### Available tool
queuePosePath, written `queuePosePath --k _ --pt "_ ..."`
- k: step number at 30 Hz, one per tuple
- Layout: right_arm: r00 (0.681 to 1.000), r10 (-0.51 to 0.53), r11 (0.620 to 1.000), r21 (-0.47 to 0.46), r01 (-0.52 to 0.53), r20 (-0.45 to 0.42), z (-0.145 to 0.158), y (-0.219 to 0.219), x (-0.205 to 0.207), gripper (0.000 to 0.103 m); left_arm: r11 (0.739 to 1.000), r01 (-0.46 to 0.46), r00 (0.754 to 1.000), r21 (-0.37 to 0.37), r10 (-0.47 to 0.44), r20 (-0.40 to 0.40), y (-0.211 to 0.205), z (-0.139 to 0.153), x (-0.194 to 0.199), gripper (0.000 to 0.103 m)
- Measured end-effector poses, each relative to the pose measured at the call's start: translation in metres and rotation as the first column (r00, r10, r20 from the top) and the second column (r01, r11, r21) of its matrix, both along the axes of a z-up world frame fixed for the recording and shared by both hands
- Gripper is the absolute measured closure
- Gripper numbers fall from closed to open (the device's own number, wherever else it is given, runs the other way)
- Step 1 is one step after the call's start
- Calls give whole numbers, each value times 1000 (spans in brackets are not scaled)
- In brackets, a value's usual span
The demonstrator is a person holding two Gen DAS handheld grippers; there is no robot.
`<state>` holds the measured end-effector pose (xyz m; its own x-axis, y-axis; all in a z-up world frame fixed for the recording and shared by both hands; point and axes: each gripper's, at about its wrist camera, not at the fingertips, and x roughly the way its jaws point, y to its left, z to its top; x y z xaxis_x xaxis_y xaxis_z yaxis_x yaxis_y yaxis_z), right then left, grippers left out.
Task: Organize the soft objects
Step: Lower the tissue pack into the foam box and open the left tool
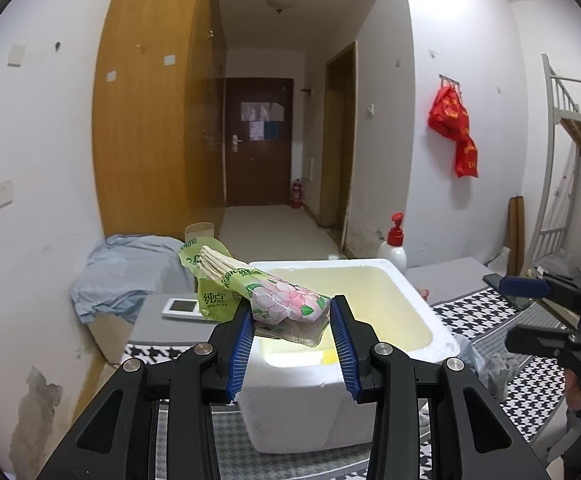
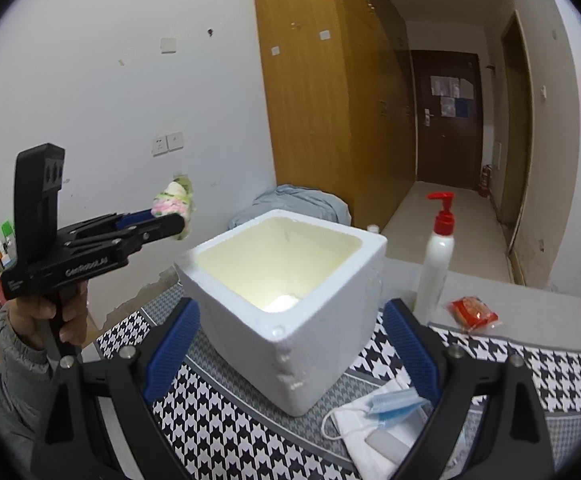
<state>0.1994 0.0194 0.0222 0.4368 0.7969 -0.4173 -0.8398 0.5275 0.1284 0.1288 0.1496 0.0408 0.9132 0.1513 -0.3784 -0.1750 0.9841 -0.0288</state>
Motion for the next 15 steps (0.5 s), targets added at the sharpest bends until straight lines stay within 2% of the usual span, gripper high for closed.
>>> queuePosePath --k 15 --pt "996 -73 997 -3 73 -40 -23 -35 1 8 997 72 997 -27 -72 -33 -6 1 35 63"
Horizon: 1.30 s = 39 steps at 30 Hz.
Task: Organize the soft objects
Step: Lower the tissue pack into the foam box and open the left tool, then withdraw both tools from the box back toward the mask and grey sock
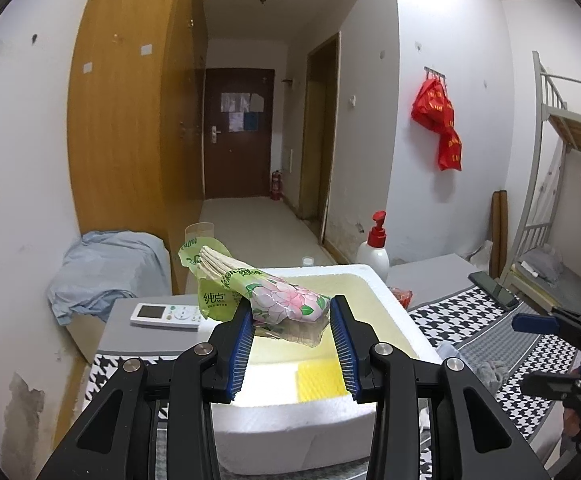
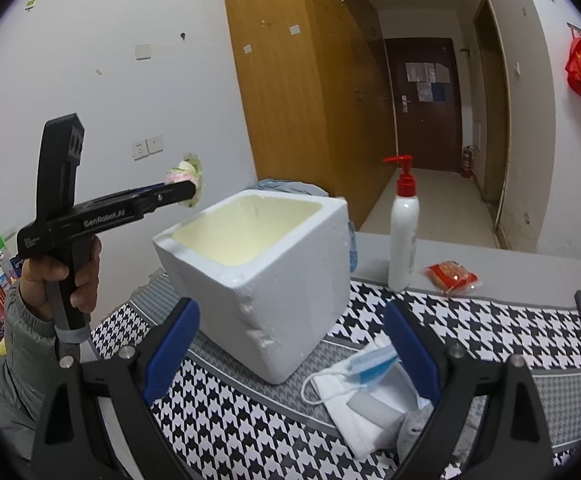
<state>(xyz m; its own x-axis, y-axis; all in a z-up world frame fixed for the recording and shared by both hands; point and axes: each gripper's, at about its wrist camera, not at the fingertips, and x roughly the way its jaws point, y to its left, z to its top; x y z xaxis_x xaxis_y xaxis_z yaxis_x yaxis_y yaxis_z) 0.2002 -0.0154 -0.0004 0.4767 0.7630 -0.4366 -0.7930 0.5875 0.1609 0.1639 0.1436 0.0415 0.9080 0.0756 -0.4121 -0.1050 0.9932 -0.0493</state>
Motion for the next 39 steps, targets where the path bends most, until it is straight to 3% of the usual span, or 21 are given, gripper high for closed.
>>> queuePosePath --k 15,17,23,29,39 --pt "999 -41 999 10 41 -10 -4 -16 5 7 1000 7 999 18 -6 -53 -5 -4 27 59" --pt "999 -46 999 14 46 -16 -6 -18 7 7 1000 2 999 19 -1 -51 -6 -4 26 42" --pt "998 -61 998 21 61 -24 -8 -24 10 7 998 -38 999 49 39 -10 -10 1 15 7" --pt "996 -93 995 18 93 0 -6 -30 7 7 995 -71 997 64 69 37 -19 7 -7 1" --pt "993 -117 993 16 117 15 -3 -35 0 7 994 -90 990 69 82 114 -37 16 -46 1"
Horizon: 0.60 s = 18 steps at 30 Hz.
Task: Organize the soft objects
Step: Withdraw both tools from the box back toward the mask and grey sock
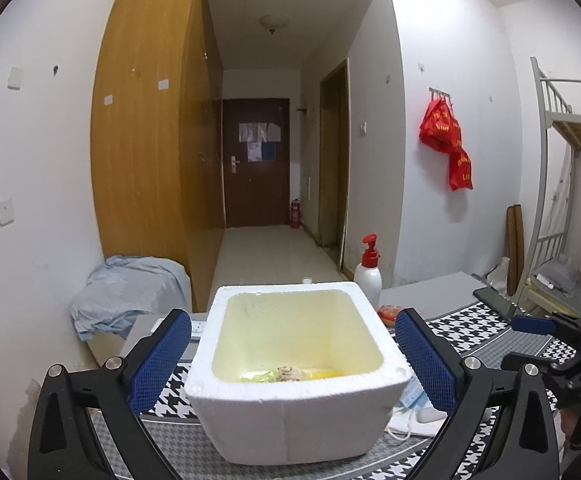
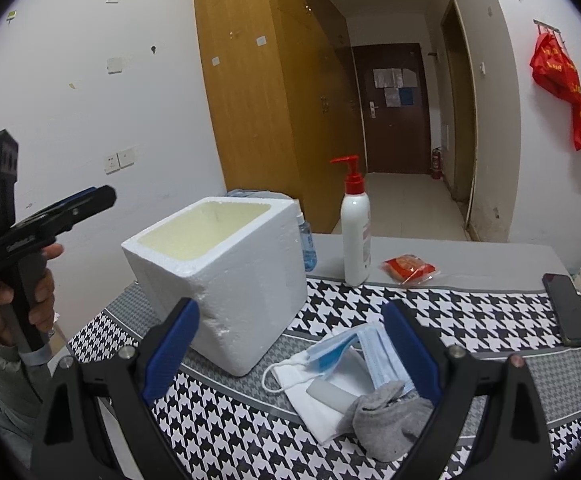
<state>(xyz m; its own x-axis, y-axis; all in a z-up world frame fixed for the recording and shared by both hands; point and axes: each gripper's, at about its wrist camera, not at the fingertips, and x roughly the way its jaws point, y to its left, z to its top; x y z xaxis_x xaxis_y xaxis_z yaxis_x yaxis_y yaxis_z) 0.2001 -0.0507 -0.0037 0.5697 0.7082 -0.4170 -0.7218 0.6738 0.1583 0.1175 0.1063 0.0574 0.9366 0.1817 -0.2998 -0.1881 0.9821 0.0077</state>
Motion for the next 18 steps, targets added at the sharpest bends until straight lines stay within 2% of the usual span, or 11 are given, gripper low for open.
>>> queuePosePath --k 7,18 --pt "1000 0 1000 10 0 6 4 -3 -6 7 999 -25 1000 29 24 16 -7 2 -11 1" --pt "999 -4 1000 24 3 38 10 -14 -26 7 998 -56 997 34 54 47 -20 4 -31 1"
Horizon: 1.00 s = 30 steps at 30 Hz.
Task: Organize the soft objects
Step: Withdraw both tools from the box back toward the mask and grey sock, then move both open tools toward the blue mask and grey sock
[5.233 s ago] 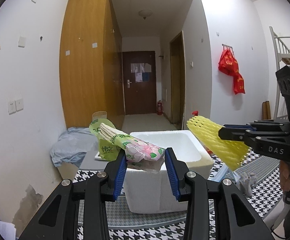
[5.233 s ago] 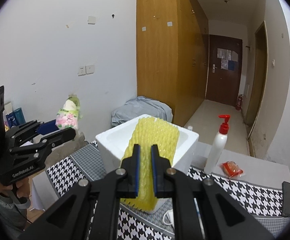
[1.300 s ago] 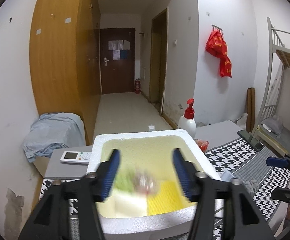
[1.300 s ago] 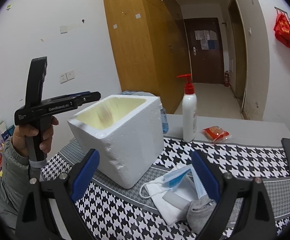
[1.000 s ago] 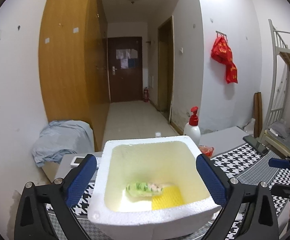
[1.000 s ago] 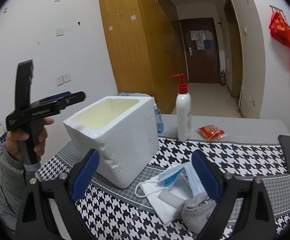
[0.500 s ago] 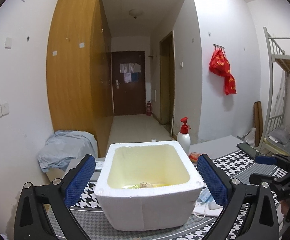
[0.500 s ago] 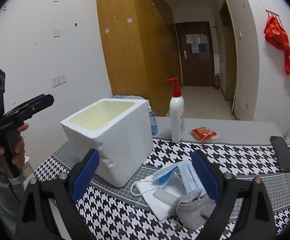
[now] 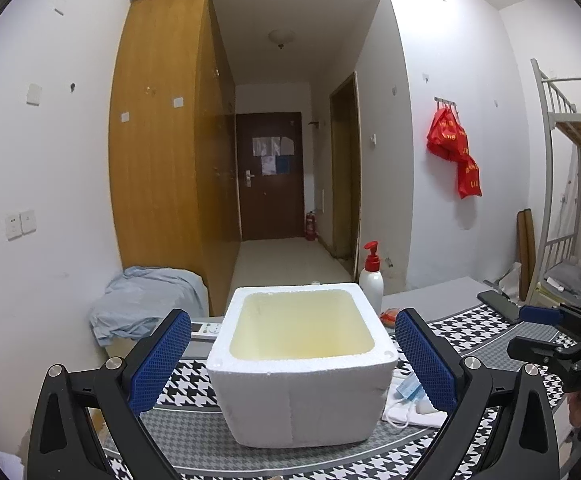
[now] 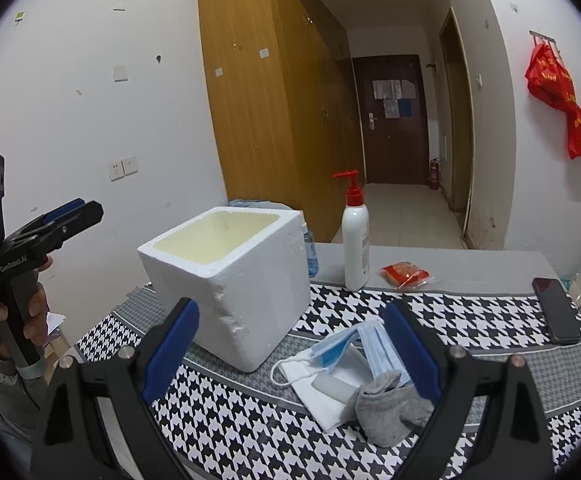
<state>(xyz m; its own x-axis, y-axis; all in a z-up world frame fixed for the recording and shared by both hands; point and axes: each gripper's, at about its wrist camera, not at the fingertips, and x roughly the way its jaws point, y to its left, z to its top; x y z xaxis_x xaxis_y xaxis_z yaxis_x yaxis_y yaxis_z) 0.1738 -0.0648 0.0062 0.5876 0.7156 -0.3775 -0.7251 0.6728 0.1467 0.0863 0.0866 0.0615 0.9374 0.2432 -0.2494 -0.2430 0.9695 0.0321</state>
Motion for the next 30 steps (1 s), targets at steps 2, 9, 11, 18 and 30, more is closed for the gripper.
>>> queuePosePath --k 2,9,11,18,30 --pt "1000 0 1000 3 0 6 0 -2 -4 7 1000 1 1000 -3 -1 8 -2 -1 -5 1" --pt "1000 -8 1000 10 8 20 -3 -8 -17 6 1000 -4 1000 -6 4 27 -16 -6 -17 1" --pt "1000 -8 1000 11 8 22 -4 -11 -20 5 1000 -4 999 -6 4 32 -18 -7 -20 1" --pt "1000 -11 1000 20 11 27 -8 -19 -30 5 999 -54 997 1 53 60 -24 -12 -33 1" --pt "997 -39 999 -3 39 64 -21 -21 -46 5 996 -86 994 -32 88 69 -28 -33 -49 1"
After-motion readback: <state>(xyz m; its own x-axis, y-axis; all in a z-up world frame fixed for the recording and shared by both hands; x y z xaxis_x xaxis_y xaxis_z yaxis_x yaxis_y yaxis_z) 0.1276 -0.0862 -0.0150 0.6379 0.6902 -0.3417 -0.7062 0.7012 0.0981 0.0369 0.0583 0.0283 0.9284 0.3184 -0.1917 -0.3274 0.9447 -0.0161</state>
